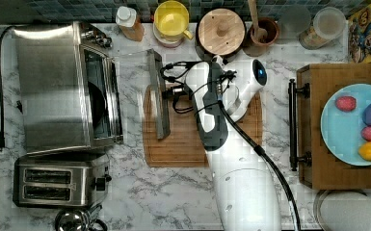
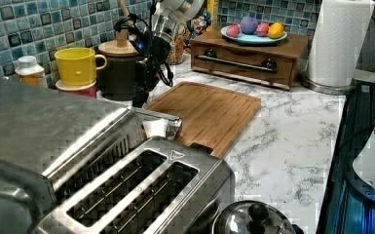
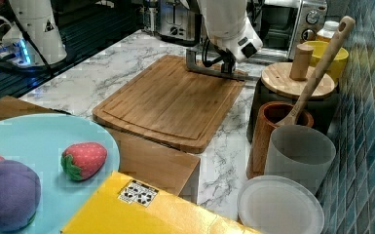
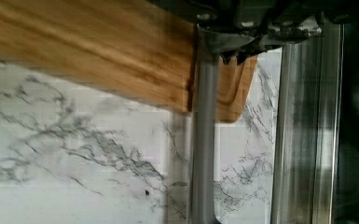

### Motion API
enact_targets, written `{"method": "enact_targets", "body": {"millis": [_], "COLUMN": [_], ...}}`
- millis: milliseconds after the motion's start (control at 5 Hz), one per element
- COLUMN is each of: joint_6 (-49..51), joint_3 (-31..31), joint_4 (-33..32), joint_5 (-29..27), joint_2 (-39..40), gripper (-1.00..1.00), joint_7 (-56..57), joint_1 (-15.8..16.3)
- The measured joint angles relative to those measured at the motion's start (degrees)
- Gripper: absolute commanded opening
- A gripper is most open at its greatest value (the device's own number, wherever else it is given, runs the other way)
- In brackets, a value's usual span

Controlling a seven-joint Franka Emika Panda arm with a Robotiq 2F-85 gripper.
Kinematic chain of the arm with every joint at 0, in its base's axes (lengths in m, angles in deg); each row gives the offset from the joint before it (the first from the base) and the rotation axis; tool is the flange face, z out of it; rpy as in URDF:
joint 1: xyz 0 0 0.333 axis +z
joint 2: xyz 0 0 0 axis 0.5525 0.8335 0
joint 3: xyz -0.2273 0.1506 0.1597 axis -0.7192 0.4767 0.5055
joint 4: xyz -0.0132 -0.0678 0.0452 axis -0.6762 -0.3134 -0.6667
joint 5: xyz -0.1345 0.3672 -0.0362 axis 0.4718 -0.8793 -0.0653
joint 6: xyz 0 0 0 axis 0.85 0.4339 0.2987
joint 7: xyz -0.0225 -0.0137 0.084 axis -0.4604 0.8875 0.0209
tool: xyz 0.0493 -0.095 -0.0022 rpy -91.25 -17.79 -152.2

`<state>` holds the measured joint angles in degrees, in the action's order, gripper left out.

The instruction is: Close the oven.

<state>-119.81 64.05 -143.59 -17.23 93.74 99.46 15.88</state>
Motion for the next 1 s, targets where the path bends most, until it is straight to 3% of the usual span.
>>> {"method": "enact_targets", "body": {"millis": [600, 1000], "joint_6": [3.80, 9.60], "joint_3": [-0.64, 0.15], "joint_4": [1.40, 4.03], "joint_5": [2.04, 4.11], "joint_2": [0.67, 1.09], "gripper": [-1.00, -1.00], "joint_7": [-9.74, -10.85], "joint_1": [1.47, 0.32]}}
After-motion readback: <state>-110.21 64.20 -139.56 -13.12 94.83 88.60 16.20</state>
